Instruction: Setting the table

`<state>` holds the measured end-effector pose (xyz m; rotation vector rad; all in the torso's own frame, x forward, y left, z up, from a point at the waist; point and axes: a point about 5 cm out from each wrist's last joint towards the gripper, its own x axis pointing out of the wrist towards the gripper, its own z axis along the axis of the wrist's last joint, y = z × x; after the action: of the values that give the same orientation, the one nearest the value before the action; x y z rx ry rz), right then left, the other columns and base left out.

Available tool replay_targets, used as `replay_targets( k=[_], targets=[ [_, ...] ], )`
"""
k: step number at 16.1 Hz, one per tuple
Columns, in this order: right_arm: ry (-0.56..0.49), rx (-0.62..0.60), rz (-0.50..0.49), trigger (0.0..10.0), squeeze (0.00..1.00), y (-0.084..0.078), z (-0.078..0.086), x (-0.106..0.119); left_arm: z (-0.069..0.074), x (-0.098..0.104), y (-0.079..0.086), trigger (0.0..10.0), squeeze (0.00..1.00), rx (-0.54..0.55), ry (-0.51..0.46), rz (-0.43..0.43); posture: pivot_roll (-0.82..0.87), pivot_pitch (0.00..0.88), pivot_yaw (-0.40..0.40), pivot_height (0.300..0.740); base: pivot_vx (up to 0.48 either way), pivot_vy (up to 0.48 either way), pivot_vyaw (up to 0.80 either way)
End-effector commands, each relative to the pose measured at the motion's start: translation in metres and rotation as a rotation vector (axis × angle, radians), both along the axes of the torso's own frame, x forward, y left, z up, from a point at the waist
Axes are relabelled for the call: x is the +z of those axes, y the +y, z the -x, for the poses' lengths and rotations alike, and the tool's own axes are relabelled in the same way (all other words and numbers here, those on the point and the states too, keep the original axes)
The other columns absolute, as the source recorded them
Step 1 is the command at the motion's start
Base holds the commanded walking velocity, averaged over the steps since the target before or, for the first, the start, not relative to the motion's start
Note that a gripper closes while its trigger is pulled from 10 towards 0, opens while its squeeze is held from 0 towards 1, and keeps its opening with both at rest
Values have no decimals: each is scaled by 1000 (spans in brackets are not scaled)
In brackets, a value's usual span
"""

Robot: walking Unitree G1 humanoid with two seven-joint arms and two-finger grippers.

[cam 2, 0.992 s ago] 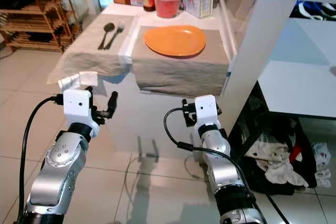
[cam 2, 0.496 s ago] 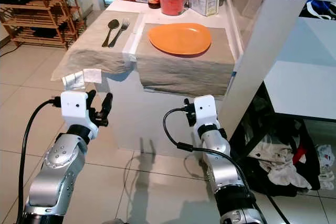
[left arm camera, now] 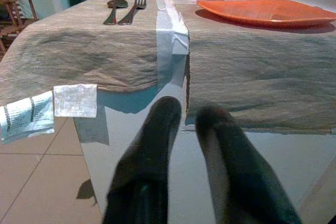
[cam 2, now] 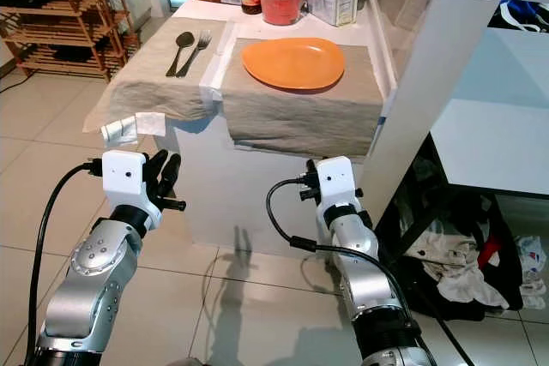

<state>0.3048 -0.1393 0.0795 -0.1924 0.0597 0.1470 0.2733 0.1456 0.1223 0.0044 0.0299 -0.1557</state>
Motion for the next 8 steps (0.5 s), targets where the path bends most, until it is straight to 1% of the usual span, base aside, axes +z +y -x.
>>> replay_targets(
  k=[1, 8],
  targets=[
    [-1, -5, 5, 10000, 1000, 0, -3, 3, -1, -1, -2, 0, 0, -15, 1, -5, 10, 0, 35, 740, 0, 0, 0],
    [15, 3, 1, 10000, 1000, -1, -2, 1, 0, -1, -4, 0, 0, -28, -3, -3, 9, 0, 35, 740, 0, 0, 0]
  ],
)
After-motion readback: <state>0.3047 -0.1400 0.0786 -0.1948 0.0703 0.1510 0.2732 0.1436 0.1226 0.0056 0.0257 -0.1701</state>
